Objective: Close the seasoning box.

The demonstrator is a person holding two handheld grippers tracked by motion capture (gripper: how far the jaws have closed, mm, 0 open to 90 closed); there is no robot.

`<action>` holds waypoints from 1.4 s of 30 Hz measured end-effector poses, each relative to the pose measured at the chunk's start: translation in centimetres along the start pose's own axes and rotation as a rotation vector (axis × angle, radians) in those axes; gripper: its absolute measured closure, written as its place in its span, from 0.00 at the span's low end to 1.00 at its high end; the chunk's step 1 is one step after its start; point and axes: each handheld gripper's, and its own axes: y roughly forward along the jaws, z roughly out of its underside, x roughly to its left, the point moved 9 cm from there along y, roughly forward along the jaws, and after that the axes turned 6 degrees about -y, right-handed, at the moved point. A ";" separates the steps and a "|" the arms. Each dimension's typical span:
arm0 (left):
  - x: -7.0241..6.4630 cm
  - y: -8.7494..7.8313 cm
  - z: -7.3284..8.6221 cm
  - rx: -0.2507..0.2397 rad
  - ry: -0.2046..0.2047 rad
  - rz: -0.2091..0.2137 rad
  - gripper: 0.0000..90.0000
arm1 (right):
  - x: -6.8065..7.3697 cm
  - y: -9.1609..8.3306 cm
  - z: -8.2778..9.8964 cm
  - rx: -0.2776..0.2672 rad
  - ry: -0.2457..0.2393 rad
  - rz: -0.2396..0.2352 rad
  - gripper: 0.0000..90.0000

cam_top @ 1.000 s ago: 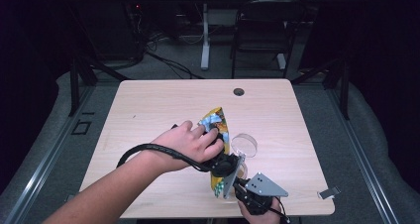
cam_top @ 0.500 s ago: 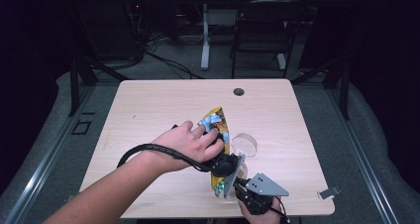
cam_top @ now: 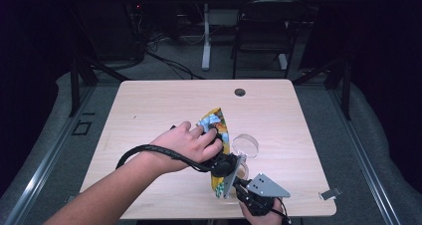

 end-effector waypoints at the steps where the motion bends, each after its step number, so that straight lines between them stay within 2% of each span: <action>1: 0.0 0.0 0.0 0.000 0.000 0.000 0.95 | 0.0 0.0 0.0 -0.003 0.000 0.000 1.00; 6: -0.3 0.0 0.4 0.007 -0.012 0.014 0.95 | 0.2 0.1 -0.1 -0.004 -0.008 -0.003 1.00; 11: 0.1 -0.2 0.4 0.010 -0.008 0.007 0.95 | 0.2 0.1 -0.3 -0.007 -0.007 -0.006 1.00; 12: 0.2 -0.2 0.4 0.004 -0.010 -0.005 0.95 | 0.2 0.0 -0.4 -0.010 -0.004 -0.007 1.00; 13: 0.3 -0.3 0.4 0.010 -0.009 0.005 0.95 | 0.2 0.0 -0.4 -0.012 0.004 -0.008 1.00; 15: 0.4 -0.3 0.4 0.003 -0.011 -0.003 0.95 | 0.1 -0.1 -0.5 -0.023 0.021 -0.015 1.00; 27: 0.9 -0.3 0.3 0.000 -0.016 0.003 0.95 | -0.2 -0.7 -0.8 -0.037 0.050 -0.029 1.00; 32: 0.7 -0.3 0.4 0.000 -0.019 0.008 0.95 | -0.1 -0.6 -0.8 -0.037 0.052 -0.032 1.00; 42: -0.2 0.1 0.7 0.002 -0.048 0.028 0.96 | 0.0 -0.4 -0.5 -0.016 0.015 -0.014 1.00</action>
